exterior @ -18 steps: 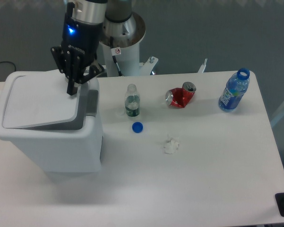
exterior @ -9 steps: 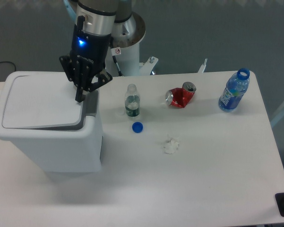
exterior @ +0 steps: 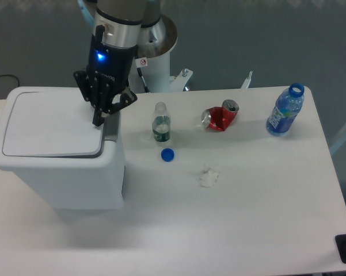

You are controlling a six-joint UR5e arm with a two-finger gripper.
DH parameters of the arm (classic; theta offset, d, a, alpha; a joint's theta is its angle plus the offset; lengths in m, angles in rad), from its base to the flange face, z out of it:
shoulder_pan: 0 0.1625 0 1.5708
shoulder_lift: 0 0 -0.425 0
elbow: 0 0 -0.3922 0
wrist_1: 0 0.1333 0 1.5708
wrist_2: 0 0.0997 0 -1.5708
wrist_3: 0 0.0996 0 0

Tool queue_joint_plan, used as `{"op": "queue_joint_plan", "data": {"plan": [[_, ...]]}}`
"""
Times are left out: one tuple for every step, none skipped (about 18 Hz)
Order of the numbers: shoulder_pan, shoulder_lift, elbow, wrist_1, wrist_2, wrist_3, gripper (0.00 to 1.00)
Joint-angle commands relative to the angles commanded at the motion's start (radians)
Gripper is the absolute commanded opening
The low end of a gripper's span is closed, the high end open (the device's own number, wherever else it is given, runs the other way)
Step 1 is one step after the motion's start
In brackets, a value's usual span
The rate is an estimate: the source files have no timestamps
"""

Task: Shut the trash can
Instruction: 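Press the gripper on the lid to seat it shut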

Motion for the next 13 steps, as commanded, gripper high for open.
{"op": "queue_joint_plan", "data": {"plan": [[0.000,0.000,0.000,0.000,0.000,0.000,0.05],[0.000,0.000,0.000,0.000,0.000,0.000,0.05],[0.000,0.000,0.000,0.000,0.000,0.000,0.05],[0.000,0.000,0.000,0.000,0.002,0.000,0.05],[0.000,0.000,-0.002,0.000,0.002,0.000,0.05],[0.000,0.000,-0.006,0.000,0.002,0.000,0.05],[-0.002,-0.002,-0.008,0.000,0.002,0.000,0.05],[0.000,0.000,-0.011,0.000,0.002,0.000,0.05],[-0.002,0.000,-0.012,0.000,0.002,0.000,0.05],[-0.002,-0.002,-0.014,0.002,0.002,0.000,0.05],[-0.002,-0.002,-0.015,0.002,0.002,0.000,0.05],[-0.002,-0.002,-0.017,0.002,0.002,0.000,0.05],[0.000,-0.002,-0.017,0.002,0.002,0.000,0.05]]}}
